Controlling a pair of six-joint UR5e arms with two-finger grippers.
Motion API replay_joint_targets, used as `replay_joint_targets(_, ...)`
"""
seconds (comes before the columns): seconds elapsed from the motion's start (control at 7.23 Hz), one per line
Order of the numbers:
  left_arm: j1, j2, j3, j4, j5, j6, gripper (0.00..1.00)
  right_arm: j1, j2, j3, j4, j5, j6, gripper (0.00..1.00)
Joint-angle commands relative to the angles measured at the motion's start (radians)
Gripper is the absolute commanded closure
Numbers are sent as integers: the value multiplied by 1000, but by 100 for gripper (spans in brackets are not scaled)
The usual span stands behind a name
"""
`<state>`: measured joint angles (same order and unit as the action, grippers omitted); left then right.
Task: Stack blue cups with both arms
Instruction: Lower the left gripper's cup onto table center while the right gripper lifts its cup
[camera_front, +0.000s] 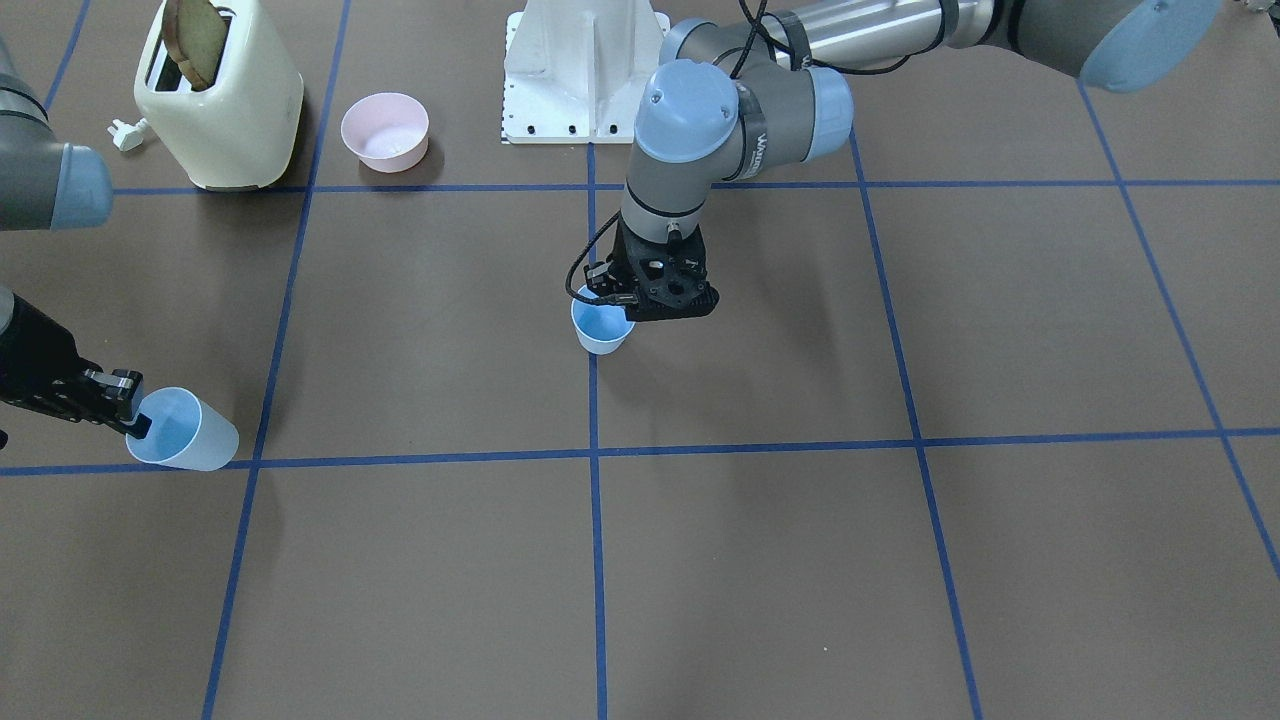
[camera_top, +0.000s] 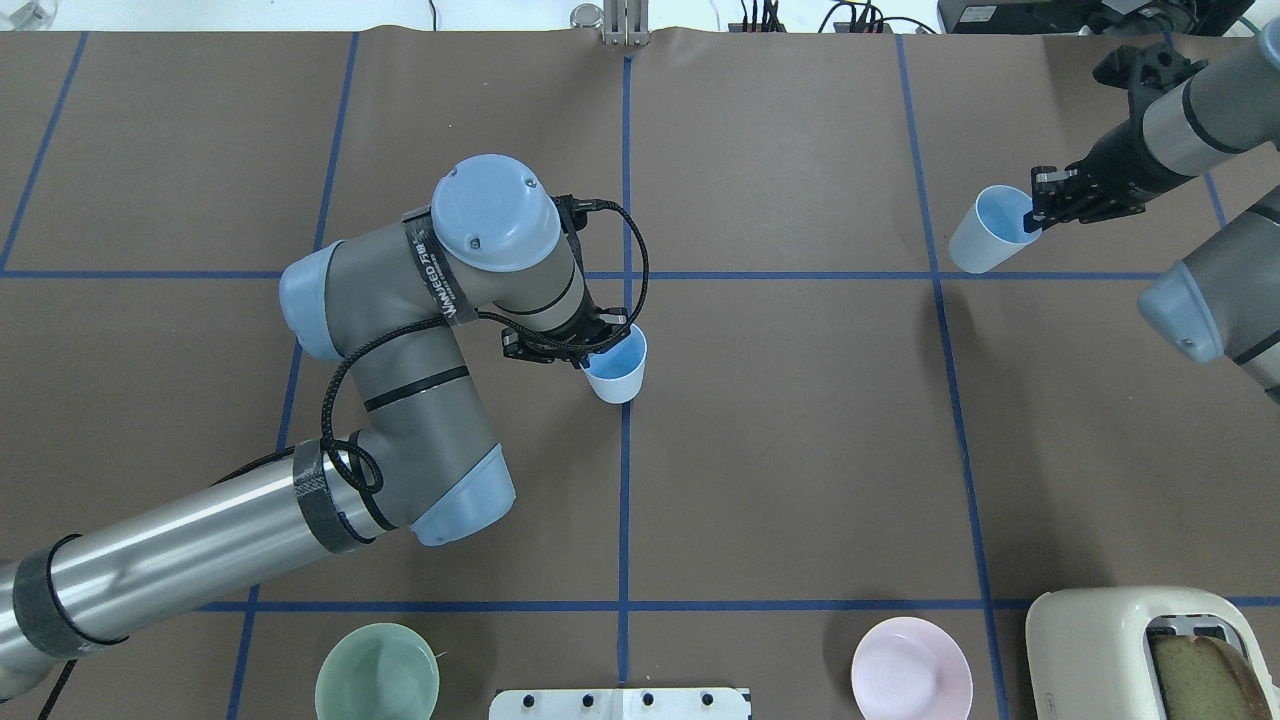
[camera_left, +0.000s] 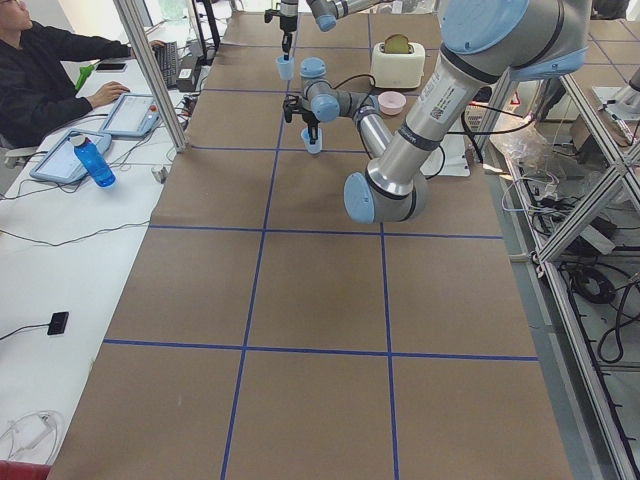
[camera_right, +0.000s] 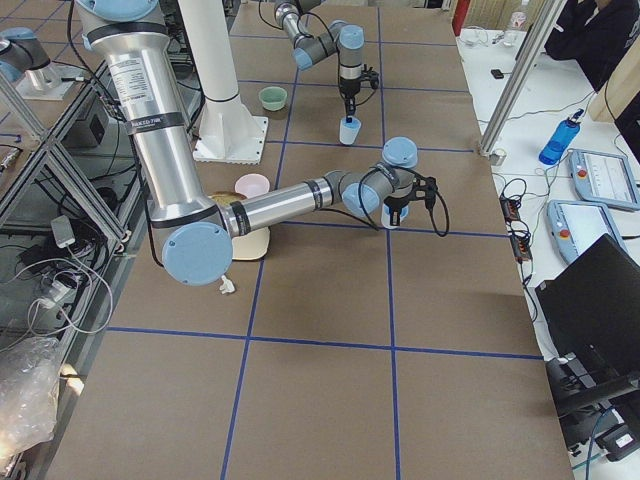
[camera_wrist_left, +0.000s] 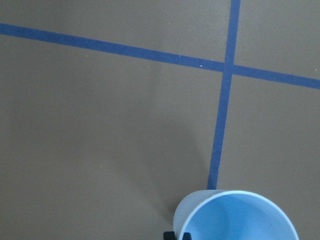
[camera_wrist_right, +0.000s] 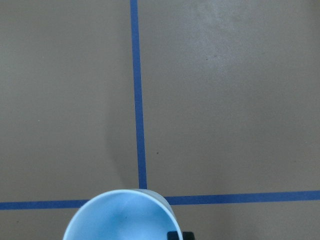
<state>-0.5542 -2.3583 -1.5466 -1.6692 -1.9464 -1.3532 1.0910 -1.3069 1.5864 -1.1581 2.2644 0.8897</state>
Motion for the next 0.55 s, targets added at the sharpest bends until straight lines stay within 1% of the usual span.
replay_joint_targets(0.0, 3, 2, 28, -47, 1, 0, 100, 0, -2, 0, 2, 1, 0, 100)
replay_joint_targets(0.28, 3, 1, 30, -55, 0, 2, 100, 0, -2, 0, 2, -2, 0, 100)
replay_joint_targets(0.41, 3, 2, 28, -75, 0, 2, 98, 0, 0, -2, 2, -2, 0, 100)
